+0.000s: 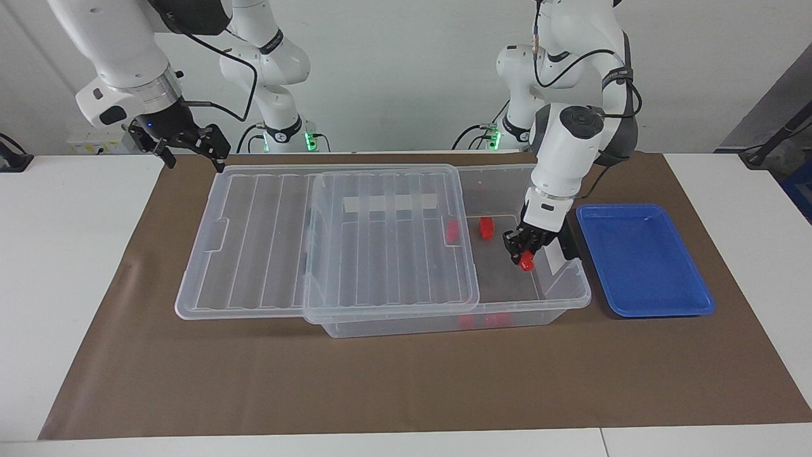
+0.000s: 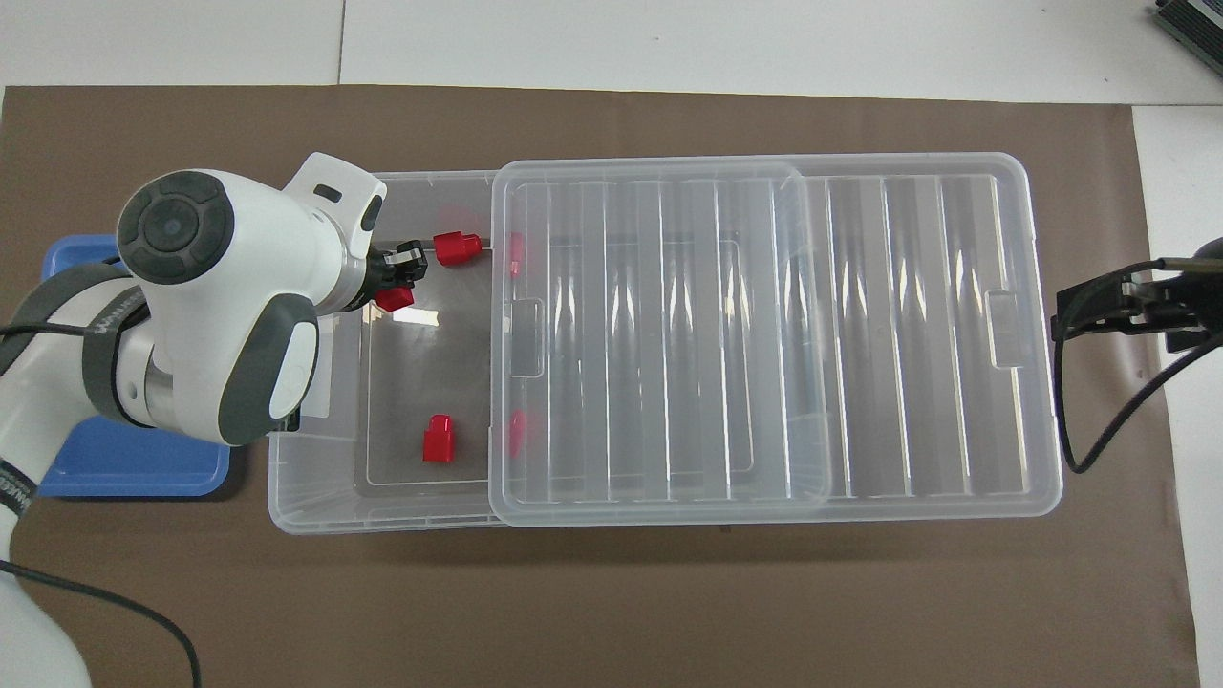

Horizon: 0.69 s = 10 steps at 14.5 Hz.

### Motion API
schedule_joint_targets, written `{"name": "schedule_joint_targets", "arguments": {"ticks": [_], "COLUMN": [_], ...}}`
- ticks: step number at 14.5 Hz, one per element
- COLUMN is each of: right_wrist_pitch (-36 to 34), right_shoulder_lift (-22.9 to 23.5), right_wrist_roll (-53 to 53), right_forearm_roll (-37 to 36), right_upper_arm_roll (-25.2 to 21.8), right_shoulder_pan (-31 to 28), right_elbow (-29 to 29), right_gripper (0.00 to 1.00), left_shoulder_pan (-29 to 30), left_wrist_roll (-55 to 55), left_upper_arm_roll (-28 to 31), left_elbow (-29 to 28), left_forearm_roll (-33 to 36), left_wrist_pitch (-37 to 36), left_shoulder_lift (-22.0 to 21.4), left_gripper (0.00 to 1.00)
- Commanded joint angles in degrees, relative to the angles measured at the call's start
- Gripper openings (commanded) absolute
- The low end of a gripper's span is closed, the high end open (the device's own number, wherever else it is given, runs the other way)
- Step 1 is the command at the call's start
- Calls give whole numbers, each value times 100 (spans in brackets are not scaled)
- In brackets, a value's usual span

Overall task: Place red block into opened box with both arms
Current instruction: 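Carry the red block with the left gripper over the open box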

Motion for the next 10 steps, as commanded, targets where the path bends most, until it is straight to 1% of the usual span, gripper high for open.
{"name": "schedule_joint_targets", "arguments": {"ticks": [1, 3, 5, 8, 10], "right_wrist_pitch": [100, 100, 100, 100, 91], "right_shoulder_lift": [-140, -140, -140, -140, -140], "right_wrist_roll": [62, 62, 62, 62, 62], "right_forearm_roll": [64, 64, 64, 64, 64], "right_upper_arm_roll": [26, 26, 26, 26, 26], "right_shoulder_pan": [-63, -63, -63, -63, -63], "right_elbow": [-177, -177, -177, -177, -177], "right_gripper": [100, 100, 100, 100, 100], "left_shoulder_pan": [18, -61, -88, -96, -228], "left_wrist_roll": [99, 72, 29, -24, -435], "left_upper_arm_roll": [31, 31, 31, 31, 31], "left_elbow": [-561, -579, -588, -570, -570], "left_forearm_roll": [121, 156, 541, 762, 981], "left_wrist_pitch": [583, 664, 647, 690, 918], "left_shoulder_lift": [-158, -26, -17, 132, 273], "left_gripper": [0, 0, 0, 0, 0]}}
